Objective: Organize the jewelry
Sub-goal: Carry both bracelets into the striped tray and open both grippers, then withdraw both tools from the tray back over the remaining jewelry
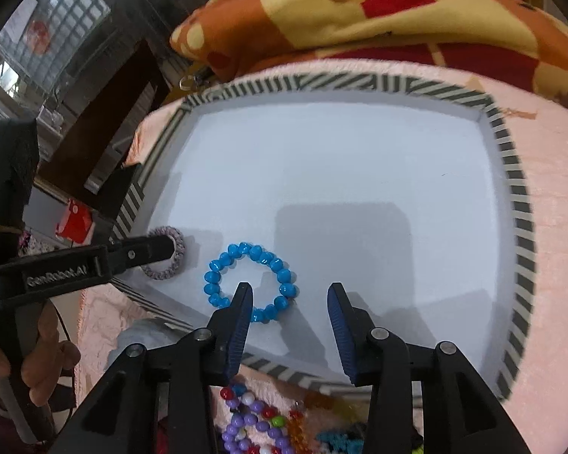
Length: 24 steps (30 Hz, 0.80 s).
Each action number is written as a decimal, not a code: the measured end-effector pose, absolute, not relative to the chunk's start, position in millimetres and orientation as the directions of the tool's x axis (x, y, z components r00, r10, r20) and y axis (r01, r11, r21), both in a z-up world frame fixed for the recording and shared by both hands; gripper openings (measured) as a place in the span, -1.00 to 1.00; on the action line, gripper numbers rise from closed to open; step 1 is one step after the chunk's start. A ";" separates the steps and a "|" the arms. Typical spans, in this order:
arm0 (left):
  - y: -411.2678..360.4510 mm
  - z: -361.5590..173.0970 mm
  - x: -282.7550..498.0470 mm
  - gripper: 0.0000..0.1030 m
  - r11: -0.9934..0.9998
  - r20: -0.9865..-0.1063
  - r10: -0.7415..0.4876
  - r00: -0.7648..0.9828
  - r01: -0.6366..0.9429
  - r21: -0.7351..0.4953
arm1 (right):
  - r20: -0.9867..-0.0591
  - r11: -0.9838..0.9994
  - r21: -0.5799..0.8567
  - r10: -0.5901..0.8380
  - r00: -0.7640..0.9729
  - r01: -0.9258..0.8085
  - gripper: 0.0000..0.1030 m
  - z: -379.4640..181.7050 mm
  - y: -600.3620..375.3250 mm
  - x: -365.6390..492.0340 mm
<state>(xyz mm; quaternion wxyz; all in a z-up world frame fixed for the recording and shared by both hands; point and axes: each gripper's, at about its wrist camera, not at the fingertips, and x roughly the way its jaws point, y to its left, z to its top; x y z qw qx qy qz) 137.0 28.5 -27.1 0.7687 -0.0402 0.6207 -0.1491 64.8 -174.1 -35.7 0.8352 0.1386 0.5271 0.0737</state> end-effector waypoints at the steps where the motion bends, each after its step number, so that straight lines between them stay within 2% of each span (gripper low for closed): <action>1: 28.7 -23.0 133.4 -0.30 0.955 -0.942 -0.269 0.200 0.185 -0.233 | -0.854 0.951 0.309 0.264 0.447 0.028 -0.24 -31.0 -175.7 61.0; 11: 32.3 10.7 93.5 -0.30 0.974 -0.925 -0.193 0.328 0.176 -0.141 | -0.837 0.970 0.241 0.189 0.513 0.036 -0.21 -3.9 -173.8 26.1; 24: 18.7 19.8 38.7 -0.30 0.983 -0.913 -0.142 0.382 0.159 -0.086 | -0.837 0.977 0.209 0.163 0.522 0.030 -0.19 5.3 -173.1 -22.3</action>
